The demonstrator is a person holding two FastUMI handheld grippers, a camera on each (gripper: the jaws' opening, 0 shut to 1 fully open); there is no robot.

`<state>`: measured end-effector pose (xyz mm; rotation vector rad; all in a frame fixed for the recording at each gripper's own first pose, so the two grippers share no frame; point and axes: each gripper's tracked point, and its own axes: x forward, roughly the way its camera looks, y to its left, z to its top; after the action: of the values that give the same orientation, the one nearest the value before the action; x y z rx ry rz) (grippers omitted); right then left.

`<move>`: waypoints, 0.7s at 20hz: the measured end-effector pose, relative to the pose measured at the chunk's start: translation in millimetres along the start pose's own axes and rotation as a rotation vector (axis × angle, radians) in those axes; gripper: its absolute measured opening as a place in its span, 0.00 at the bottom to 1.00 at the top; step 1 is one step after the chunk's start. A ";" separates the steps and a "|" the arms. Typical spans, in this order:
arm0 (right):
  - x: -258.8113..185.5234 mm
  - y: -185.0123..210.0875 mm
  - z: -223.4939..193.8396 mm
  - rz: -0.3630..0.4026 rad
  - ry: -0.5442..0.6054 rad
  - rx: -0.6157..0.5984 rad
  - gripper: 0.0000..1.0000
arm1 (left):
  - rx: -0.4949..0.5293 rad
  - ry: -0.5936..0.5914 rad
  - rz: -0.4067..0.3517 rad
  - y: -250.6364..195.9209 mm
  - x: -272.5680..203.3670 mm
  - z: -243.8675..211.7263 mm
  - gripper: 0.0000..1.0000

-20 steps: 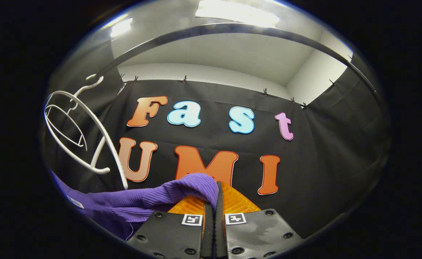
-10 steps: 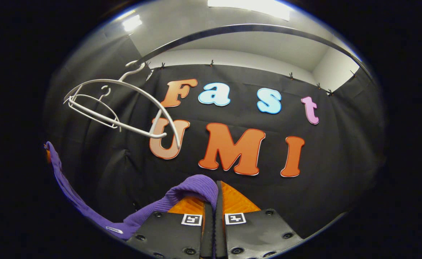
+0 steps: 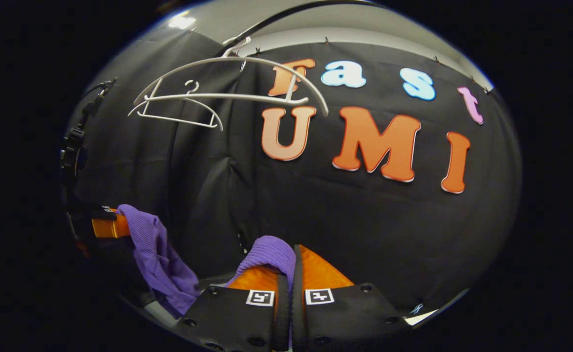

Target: Grasp the clothes on the hanger with both hands and then place them into the laundry hamper below.

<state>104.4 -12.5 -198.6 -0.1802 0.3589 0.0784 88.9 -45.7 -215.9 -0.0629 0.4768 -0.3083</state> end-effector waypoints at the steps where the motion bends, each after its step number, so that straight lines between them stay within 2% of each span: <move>1: 4.0 7.7 -19.9 0.021 0.060 0.012 0.10 | -0.014 0.053 -0.020 -5.4 4.7 -13.5 0.04; 3: 8.5 16.9 -56.4 0.053 0.177 0.045 0.10 | -0.016 0.205 -0.050 -15.7 9.2 -51.9 0.05; 4: 7.0 23.6 -68.2 0.067 0.220 0.073 0.10 | -0.008 0.258 -0.057 -18.5 10.4 -67.0 0.08; 9: 7.6 40.9 -132.0 0.103 0.416 0.131 0.12 | 0.036 0.414 -0.090 -30.6 6.3 -115.9 0.09; 14: 1.0 50.5 -184.2 0.131 0.603 0.129 0.12 | 0.050 0.578 -0.069 -23.1 12.7 -170.6 0.22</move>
<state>36.9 2.2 -376.7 -0.0479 0.9746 0.1296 14.6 -69.6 -369.9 0.0614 1.0408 -0.4065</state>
